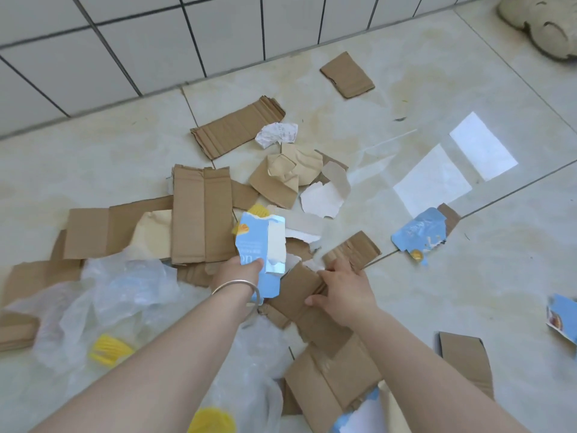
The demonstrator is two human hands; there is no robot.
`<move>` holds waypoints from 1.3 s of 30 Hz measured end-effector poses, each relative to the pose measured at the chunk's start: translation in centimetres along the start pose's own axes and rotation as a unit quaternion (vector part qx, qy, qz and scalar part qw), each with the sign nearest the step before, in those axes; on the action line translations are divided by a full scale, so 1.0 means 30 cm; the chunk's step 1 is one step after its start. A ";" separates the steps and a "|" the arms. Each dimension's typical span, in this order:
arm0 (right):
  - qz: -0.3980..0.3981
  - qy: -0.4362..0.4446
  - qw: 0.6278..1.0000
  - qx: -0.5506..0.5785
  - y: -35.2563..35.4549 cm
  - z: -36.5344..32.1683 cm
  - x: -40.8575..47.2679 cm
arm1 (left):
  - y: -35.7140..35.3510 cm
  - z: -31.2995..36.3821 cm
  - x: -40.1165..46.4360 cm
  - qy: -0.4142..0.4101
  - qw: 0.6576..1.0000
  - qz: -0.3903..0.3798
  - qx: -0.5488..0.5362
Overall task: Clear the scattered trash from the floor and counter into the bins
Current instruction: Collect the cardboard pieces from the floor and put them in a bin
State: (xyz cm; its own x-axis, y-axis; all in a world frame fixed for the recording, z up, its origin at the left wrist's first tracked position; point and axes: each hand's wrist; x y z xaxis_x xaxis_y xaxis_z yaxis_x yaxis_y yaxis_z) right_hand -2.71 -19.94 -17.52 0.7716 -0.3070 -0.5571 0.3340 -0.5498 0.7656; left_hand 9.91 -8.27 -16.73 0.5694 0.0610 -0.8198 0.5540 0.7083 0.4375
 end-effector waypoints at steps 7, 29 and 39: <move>-0.031 -0.041 0.989 0.138 0.004 -0.019 -0.031 | -0.020 -0.005 0.020 0.041 0.996 -0.030 -0.078; 0.151 -0.264 0.709 0.636 0.205 0.270 -0.178 | 0.002 -0.033 -0.103 -0.043 0.976 -0.022 -0.210; 0.323 -0.330 0.718 0.521 0.039 0.071 0.058 | -0.224 0.097 -0.023 0.041 0.986 0.050 -0.153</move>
State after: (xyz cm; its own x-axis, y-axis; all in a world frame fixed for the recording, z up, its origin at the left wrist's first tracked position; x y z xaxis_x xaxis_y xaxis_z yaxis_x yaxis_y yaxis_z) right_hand -2.12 -22.77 -18.28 0.0444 -0.8717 -0.4879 -0.8299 -0.3041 0.4677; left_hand 7.55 -15.11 -18.02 0.5546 0.1884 -0.8105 0.2809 0.8745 0.3955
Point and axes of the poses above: each hand's wrist, its own x-axis towards the middle knuckle, its own y-axis out of the back of the hand, z = x × y, and after that the axes turned 9 degrees about y, right-handed
